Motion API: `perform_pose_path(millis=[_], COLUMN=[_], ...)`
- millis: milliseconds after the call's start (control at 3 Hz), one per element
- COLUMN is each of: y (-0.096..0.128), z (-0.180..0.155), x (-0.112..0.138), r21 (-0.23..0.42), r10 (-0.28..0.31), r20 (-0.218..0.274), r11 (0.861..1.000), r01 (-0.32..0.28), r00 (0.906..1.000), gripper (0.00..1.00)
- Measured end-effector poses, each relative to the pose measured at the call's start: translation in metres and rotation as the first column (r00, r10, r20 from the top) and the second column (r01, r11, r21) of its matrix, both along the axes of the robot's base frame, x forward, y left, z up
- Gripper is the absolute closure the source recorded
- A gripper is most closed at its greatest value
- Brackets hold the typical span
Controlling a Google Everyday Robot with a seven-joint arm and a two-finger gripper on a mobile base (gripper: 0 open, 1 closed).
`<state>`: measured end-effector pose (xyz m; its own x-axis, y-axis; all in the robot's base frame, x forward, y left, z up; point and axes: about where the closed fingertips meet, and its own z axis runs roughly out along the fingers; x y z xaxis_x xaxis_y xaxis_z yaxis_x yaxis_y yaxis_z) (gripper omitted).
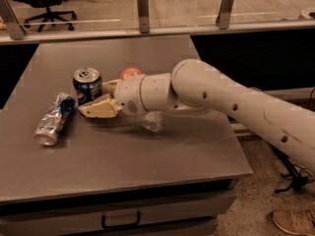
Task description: Move pepsi can near redbull can
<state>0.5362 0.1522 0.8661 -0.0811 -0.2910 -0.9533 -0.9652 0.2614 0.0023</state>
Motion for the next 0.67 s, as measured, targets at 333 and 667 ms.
perform_pose_path(millis=[333, 667], y=[0.0019, 0.0067], z=[0.0046, 0.0076], x=[-0.0012, -0.0067], r21=[-0.036, -0.040], r10=[0.030, 0.039], r20=[0.006, -0.010], r11=[0.999, 0.998], r01=[-0.029, -0.039], r00=[0.9995, 0.9992], gripper=[0.17, 0.00])
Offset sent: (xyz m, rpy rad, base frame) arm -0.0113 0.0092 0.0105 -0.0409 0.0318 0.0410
